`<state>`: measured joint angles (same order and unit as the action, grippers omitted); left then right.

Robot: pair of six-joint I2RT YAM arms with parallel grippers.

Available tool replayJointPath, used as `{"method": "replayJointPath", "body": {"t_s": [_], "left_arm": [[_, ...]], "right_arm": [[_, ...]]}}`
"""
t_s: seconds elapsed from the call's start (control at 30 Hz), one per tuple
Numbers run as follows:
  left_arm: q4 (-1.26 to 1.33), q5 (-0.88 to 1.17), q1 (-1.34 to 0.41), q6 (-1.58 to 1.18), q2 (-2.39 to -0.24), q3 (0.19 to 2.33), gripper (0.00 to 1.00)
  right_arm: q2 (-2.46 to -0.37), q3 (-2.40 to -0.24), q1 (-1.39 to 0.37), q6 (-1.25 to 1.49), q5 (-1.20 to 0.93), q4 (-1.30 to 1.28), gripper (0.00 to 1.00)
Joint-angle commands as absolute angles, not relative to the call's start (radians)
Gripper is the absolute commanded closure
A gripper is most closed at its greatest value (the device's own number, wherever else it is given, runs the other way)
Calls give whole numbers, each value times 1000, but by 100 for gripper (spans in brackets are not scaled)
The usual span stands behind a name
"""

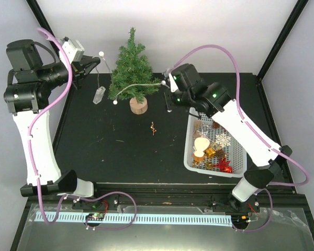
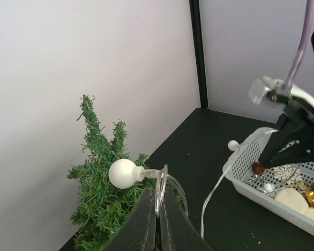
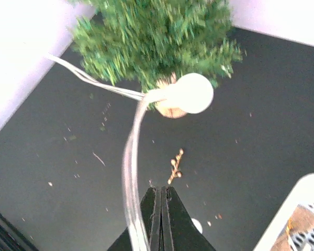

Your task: Decorate the small christmas tree

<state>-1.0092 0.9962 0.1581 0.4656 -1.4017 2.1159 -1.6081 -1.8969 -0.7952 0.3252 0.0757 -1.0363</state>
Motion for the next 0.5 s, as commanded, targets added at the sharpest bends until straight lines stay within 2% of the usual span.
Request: {"method": "replayJointPath", "body": {"t_s": [0.0,0.37,0.47], "left_arm": [[-940,1016,166,422,-1427,2114,99],[-828,963,169,348,-1481,2079,98],[-801,967,178,322,-1510,2094,98]], "right_arm": [[-1715,-2036,-777,364,63,-1095,99],[-1925,-2385,-693,461,-94,-1067,99],[-1936,-2448,-667,478,-179,-988,99]]}}
